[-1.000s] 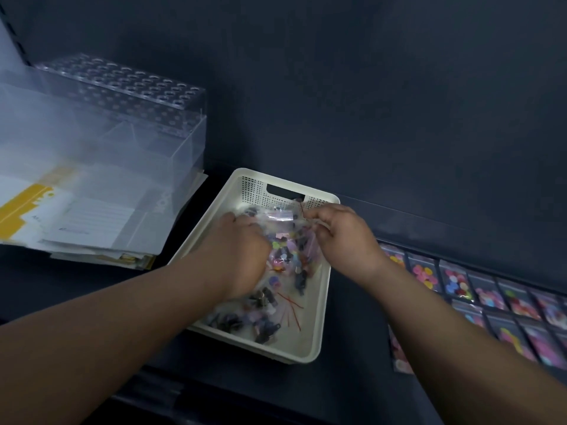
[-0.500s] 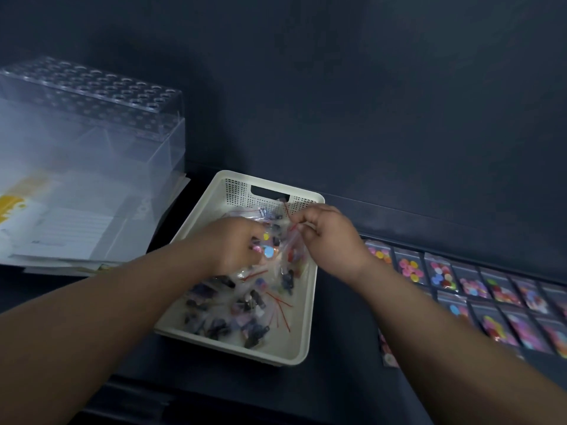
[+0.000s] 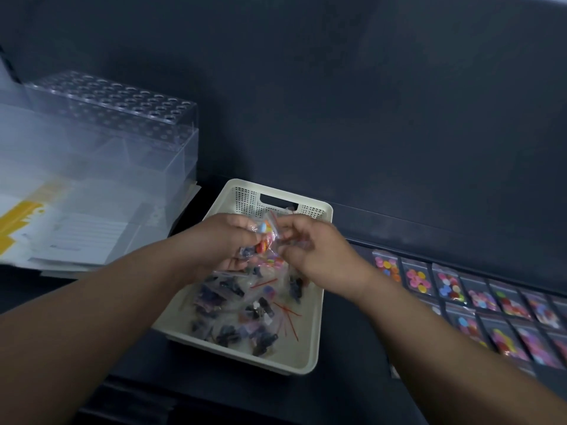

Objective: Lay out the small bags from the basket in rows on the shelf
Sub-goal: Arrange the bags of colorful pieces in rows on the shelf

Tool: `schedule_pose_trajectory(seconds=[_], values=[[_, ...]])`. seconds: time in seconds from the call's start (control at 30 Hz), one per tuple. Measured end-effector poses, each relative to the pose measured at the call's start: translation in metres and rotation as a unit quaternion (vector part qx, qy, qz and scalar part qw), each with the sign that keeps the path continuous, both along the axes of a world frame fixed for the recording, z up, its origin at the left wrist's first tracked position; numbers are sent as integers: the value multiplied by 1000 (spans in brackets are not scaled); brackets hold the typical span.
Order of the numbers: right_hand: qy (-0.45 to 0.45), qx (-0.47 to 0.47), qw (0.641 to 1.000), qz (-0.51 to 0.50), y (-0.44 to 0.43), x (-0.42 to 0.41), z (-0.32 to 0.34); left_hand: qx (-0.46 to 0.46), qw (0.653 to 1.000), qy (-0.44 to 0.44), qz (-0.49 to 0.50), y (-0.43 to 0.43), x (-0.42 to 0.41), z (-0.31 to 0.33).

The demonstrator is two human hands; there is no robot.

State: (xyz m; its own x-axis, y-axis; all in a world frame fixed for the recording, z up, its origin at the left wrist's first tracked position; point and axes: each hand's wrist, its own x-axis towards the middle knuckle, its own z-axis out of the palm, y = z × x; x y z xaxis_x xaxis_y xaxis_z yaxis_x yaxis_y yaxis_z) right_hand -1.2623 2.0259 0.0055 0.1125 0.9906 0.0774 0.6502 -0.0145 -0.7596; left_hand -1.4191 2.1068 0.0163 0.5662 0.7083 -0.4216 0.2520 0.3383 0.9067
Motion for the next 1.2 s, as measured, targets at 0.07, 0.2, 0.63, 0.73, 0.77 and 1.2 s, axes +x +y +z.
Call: schedule_pose_trajectory(seconds=[0.07, 0.2, 0.63, 0.73, 0.77, 1.2], values=[[70, -12, 997, 8, 1, -4, 3, -16, 1000, -21, -11, -3, 1, 1], [118, 7, 993, -22, 1, 1, 15, 33, 997, 31, -61, -4, 1, 0], [211, 59, 961, -167, -4, 22, 20, 470, 790, 320, -230, -2, 38, -27], [215, 59, 959, -176, -6, 23, 19, 494, 749, 379, -227, 4, 46, -35], [215, 59, 958, -178, -7, 23, 19, 490, 757, 376, -213, 6, 46, -36], [266, 52, 945, -185, -18, 25, 27, 194, 975, 98, -43, 12, 24, -8]])
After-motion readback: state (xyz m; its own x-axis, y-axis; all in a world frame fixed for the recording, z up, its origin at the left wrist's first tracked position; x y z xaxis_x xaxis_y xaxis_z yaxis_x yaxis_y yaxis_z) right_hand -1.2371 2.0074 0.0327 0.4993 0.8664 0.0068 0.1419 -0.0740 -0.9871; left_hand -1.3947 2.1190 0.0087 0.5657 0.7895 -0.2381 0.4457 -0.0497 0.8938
